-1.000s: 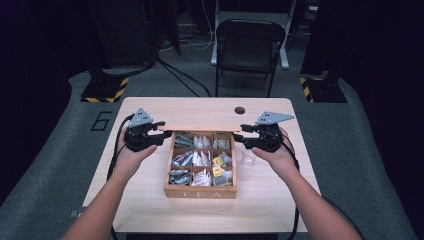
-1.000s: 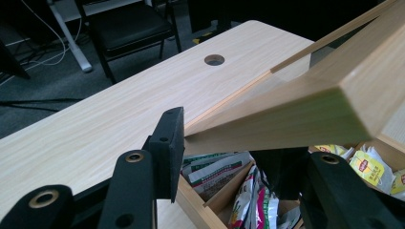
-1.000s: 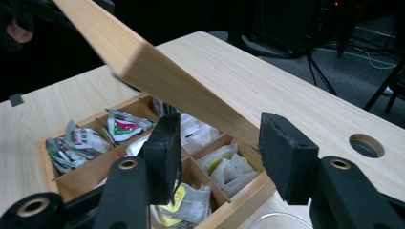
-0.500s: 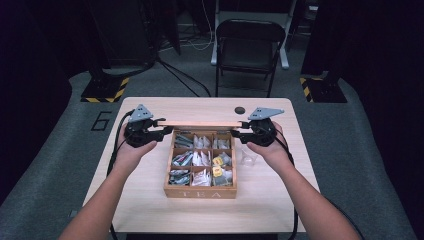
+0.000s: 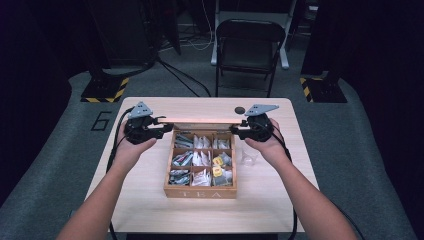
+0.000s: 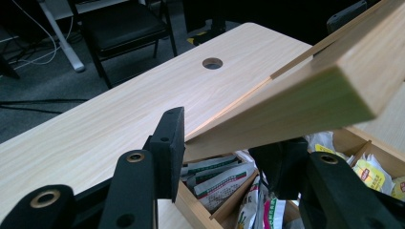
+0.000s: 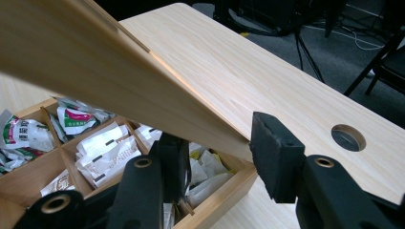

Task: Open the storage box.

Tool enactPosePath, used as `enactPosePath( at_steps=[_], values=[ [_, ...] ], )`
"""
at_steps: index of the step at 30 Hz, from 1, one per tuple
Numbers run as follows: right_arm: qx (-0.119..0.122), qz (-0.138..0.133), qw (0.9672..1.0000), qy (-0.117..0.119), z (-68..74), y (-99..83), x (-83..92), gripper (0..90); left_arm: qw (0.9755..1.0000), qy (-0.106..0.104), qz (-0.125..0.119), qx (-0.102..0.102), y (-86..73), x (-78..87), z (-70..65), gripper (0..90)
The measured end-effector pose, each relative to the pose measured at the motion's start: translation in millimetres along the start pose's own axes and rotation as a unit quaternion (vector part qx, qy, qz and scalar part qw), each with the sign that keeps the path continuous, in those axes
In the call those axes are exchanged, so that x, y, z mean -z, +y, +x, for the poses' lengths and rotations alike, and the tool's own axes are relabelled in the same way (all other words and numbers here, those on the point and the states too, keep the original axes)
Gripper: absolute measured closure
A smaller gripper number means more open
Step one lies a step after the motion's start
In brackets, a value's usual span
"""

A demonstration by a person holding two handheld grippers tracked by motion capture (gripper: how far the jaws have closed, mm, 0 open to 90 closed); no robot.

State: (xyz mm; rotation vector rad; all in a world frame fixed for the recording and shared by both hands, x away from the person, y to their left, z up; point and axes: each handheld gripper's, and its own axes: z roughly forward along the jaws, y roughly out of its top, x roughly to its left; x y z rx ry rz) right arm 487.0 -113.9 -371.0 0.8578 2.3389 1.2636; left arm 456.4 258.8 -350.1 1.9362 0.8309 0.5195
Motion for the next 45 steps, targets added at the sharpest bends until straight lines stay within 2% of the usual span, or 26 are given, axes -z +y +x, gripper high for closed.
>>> enactPosePath(
  at_steps=[6, 9, 15, 20, 24, 29, 30, 35, 39, 45],
  values=[
    [0.002, 0.004, 1.0000, -0.003, -1.7, 3.7, -0.4, 58.7, 1.0000, -0.004, -0.004, 0.005, -0.4, -3.7, 4.6, 55.2],
    [-0.009, 0.005, 0.9999, -0.001, -2.9, 5.1, -0.8, 58.7, 0.9999, -0.002, -0.005, 0.008, -1.3, -8.0, 6.8, 55.3],
    [-0.007, 0.013, 0.9999, -0.002, -5.8, 10.2, -1.5, 59.4, 1.0000, 0.000, 0.005, 0.006, -3.1, -18.9, 12.8, 55.3],
    [-0.011, 0.013, 0.9999, 0.001, -8.4, 12.2, -2.3, 59.5, 1.0000, 0.003, 0.003, 0.002, -4.1, -24.4, 15.9, 55.8],
    [-0.028, 0.006, 0.9996, 0.003, -11.6, 12.7, -3.4, 59.6, 1.0000, 0.002, 0.000, 0.006, -3.8, -29.7, 19.9, 56.1],
    [-0.029, 0.001, 0.9996, 0.004, -15.0, 13.8, -4.6, 59.9, 1.0000, 0.004, 0.006, 0.003, -1.1, -31.8, 21.4, 56.7],
    [-0.037, 0.002, 0.9993, 0.005, -15.9, 14.9, -5.1, 60.0, 1.0000, 0.006, 0.007, 0.003, 0.3, -33.0, 22.2, 57.2],
    [-0.034, -0.001, 0.9994, 0.002, -18.7, 17.4, -6.8, 60.0, 0.9999, 0.007, 0.006, 0.006, 1.7, -34.6, 24.9, 57.8],
    [-0.055, -0.004, 0.9984, 0.011, -23.5, 17.5, -8.8, 58.1, 0.9999, 0.006, 0.000, 0.013, 1.8, -36.5, 27.4, 57.8],
    [-0.047, 0.002, 0.9989, 0.009, -24.5, 16.6, -14.8, 57.0, 0.9999, 0.005, 0.000, 0.014, 2.2, -36.8, 27.7, 58.1]
  ],
)
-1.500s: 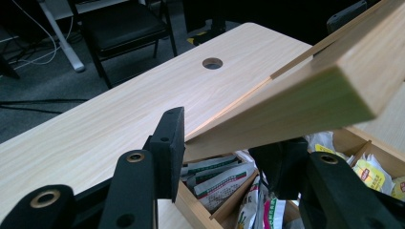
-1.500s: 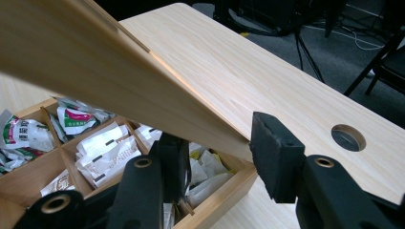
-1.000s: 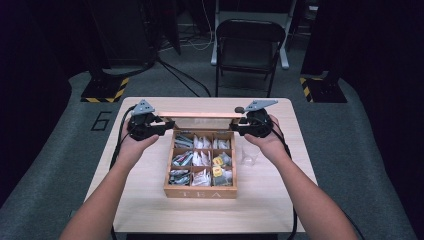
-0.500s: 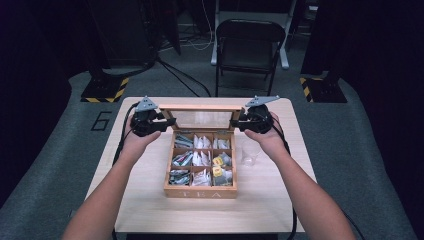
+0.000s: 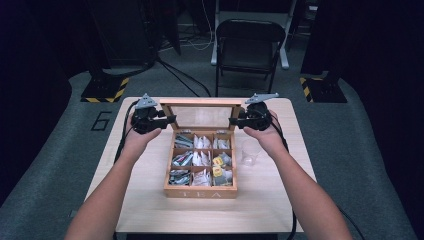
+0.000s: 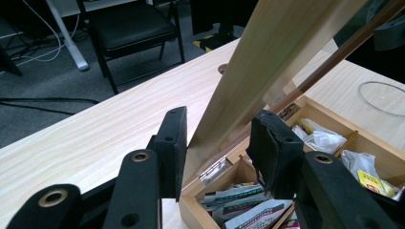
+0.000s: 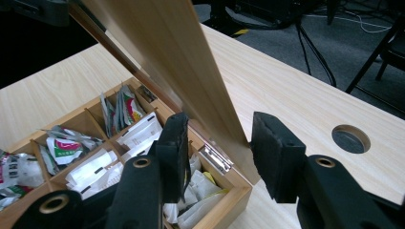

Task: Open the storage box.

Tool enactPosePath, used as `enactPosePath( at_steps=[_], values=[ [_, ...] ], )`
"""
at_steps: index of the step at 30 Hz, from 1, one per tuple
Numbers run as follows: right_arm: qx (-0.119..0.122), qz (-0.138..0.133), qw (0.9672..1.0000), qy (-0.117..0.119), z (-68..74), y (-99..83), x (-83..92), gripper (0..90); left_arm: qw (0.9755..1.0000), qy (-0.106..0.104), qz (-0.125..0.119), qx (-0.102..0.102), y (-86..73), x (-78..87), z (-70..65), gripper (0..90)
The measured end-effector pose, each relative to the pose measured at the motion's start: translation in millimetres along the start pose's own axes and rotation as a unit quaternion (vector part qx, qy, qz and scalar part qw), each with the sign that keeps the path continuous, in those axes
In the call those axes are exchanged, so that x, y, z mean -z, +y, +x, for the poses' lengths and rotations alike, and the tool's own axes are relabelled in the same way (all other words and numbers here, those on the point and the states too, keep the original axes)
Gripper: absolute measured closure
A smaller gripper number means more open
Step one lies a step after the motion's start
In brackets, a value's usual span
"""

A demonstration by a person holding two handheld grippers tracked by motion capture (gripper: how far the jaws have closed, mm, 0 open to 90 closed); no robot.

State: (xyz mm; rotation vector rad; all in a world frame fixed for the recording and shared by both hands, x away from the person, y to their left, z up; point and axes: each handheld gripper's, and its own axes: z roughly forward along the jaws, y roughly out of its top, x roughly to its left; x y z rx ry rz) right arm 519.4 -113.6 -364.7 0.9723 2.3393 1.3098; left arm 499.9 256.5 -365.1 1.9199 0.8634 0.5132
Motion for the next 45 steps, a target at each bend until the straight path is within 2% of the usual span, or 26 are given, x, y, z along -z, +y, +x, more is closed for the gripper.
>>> enactPosePath(
  at_steps=[10, 13, 18, 25, 26, 34, 38, 45],
  values=[
    [-0.007, 0.000, 1.0000, -0.007, -2.8, -1.2, -7.1, 57.0, 1.0000, 0.005, 0.005, 0.001, 4.9, -3.6, 4.0, 59.8],
    [-0.008, -0.001, 0.9999, -0.006, -7.6, -2.4, -10.4, 57.4, 1.0000, 0.005, 0.005, 0.004, 5.9, -4.8, 5.8, 60.4],
    [-0.024, -0.009, 0.9997, -0.001, -12.2, -3.2, -13.7, 59.4, 0.9999, 0.011, 0.006, 0.008, 6.9, -7.1, 9.1, 62.6],
    [-0.014, -0.005, 0.9999, -0.006, -13.7, -1.6, -19.7, 60.4, 0.9998, 0.010, 0.002, 0.020, 6.4, -10.0, 12.3, 63.3],
    [-0.019, -0.003, 0.9998, -0.007, -13.1, -1.3, -19.8, 60.7, 0.9997, 0.011, 0.001, 0.021, 6.3, -10.5, 12.6, 63.3],
    [-0.017, -0.010, 0.9997, -0.013, -16.1, -1.2, -22.2, 62.9, 0.9994, 0.015, -0.002, 0.030, 5.8, -14.9, 14.9, 63.5],
    [-0.028, -0.009, 0.9995, -0.014, -16.3, -0.6, -23.0, 63.0, 0.9993, 0.016, -0.001, 0.034, 5.4, -16.3, 15.5, 63.5],
    [-0.026, -0.008, 0.9995, -0.018, -16.9, 0.6, -23.8, 63.4, 0.9992, 0.018, 0.001, 0.035, 5.4, -18.2, 16.3, 63.6]
  ],
)
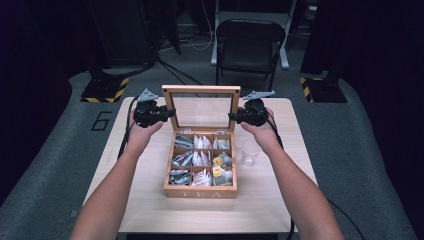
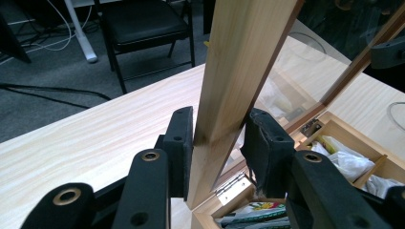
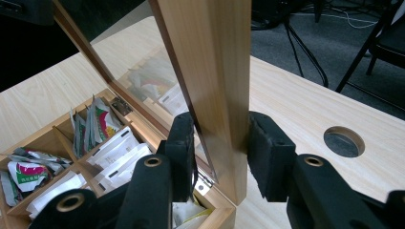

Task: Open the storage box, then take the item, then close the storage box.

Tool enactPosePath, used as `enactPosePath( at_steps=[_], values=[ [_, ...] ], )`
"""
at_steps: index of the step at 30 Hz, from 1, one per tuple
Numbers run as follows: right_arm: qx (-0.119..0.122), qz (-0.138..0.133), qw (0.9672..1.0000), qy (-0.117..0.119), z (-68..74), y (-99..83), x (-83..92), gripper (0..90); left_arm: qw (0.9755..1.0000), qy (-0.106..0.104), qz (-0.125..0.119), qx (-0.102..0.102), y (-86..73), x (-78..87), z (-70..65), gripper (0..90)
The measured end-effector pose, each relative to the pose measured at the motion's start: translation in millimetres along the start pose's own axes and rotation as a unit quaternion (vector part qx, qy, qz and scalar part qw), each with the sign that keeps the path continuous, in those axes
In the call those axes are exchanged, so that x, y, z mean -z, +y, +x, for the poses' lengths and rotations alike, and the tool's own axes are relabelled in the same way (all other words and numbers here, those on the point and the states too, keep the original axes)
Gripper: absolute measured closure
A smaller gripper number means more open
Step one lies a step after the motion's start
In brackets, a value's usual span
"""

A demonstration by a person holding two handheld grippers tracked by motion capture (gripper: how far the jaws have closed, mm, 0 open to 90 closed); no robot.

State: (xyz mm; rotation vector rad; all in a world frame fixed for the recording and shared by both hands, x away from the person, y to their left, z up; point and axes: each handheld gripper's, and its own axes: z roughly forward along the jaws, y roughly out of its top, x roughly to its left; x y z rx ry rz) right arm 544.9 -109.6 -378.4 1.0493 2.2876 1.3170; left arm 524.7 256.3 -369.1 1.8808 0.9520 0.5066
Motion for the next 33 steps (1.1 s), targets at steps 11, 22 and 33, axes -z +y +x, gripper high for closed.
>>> enactPosePath(
  at_steps=[11, 22, 33],
  values=[
    [-0.009, -0.003, 1.0000, 0.001, -2.2, 0.1, -1.6, 63.9, 1.0000, 0.000, 0.007, 0.005, -2.0, -5.0, 2.6, 63.5],
    [-0.011, 0.006, 0.9999, 0.003, -6.1, 4.6, -4.4, 64.4, 0.9998, 0.005, 0.018, 0.010, -2.8, -0.1, 1.1, 61.1],
    [-0.023, 0.011, 0.9997, 0.002, -11.7, 8.1, -9.5, 65.4, 0.9999, 0.004, 0.013, 0.008, -3.3, 10.3, 1.3, 60.7]
  ],
)
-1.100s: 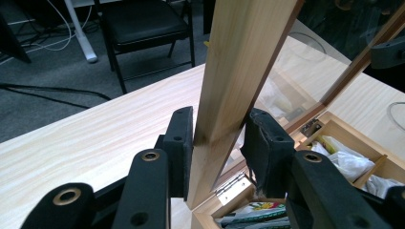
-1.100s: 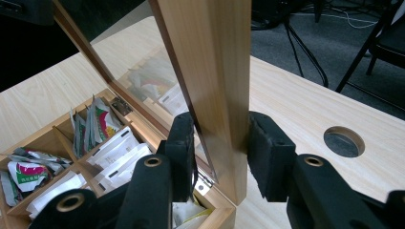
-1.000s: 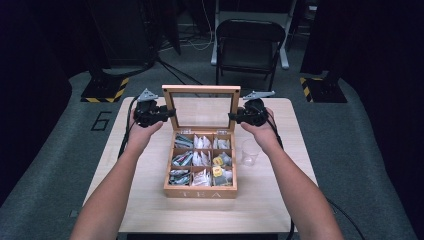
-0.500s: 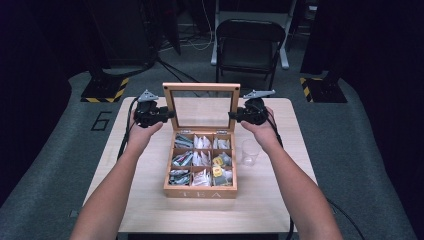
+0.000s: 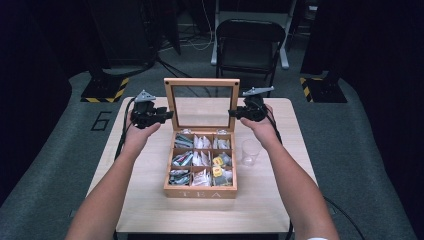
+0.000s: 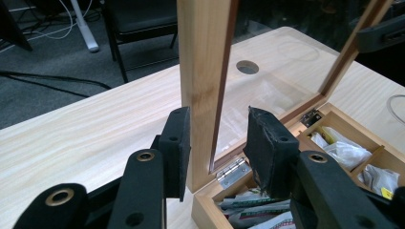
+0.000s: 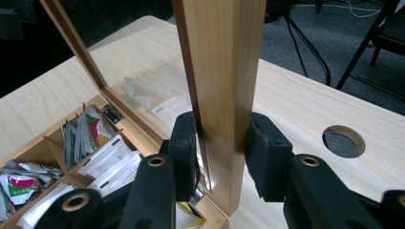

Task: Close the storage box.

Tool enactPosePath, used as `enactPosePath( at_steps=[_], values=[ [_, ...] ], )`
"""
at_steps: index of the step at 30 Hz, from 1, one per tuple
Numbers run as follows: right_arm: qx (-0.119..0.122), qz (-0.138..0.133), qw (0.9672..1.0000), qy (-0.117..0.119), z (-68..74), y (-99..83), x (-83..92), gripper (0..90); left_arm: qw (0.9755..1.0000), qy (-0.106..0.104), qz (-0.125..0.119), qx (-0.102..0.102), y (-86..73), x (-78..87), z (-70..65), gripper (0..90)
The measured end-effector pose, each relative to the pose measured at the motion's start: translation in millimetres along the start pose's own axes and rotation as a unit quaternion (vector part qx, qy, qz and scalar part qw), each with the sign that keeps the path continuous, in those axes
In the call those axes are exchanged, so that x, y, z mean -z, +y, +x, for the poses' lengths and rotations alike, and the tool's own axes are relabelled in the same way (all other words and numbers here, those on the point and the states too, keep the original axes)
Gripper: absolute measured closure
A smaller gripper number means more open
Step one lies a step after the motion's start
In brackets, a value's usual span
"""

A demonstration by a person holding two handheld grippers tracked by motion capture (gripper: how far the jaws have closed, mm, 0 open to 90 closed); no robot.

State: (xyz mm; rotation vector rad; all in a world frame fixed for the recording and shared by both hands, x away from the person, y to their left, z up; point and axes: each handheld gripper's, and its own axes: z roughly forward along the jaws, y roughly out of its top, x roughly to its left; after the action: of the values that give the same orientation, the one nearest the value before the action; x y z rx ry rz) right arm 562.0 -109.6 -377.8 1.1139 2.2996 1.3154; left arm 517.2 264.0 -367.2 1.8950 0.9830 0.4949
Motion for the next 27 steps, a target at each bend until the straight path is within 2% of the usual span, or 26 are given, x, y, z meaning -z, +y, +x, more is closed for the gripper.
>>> enactPosePath(
  at_steps=[8, 15, 20, 26, 27],
  values=[
    [-0.005, -0.003, 1.0000, -0.003, -2.9, 1.0, -3.5, 65.7, 1.0000, -0.002, 0.005, 0.002, -6.8, 1.6, 2.5, 60.8],
    [-0.010, 0.009, 0.9998, -0.013, -4.2, 4.9, -7.6, 65.9, 1.0000, -0.006, 0.000, 0.004, -8.7, 3.4, 3.1, 60.7],
    [-0.015, 0.008, 0.9997, -0.014, -6.0, 5.3, -10.1, 65.9, 0.9999, -0.006, 0.008, 0.000, -11.2, 3.7, 3.6, 60.8],
    [-0.018, 0.008, 0.9997, -0.016, -9.1, 6.1, -13.3, 65.4, 1.0000, -0.006, 0.006, 0.001, -12.7, 5.0, 4.1, 60.7],
    [-0.026, 0.006, 0.9995, -0.015, -9.4, 5.9, -14.7, 63.4, 1.0000, -0.007, 0.007, 0.001, -12.7, 5.0, 4.3, 60.6]
  ],
)
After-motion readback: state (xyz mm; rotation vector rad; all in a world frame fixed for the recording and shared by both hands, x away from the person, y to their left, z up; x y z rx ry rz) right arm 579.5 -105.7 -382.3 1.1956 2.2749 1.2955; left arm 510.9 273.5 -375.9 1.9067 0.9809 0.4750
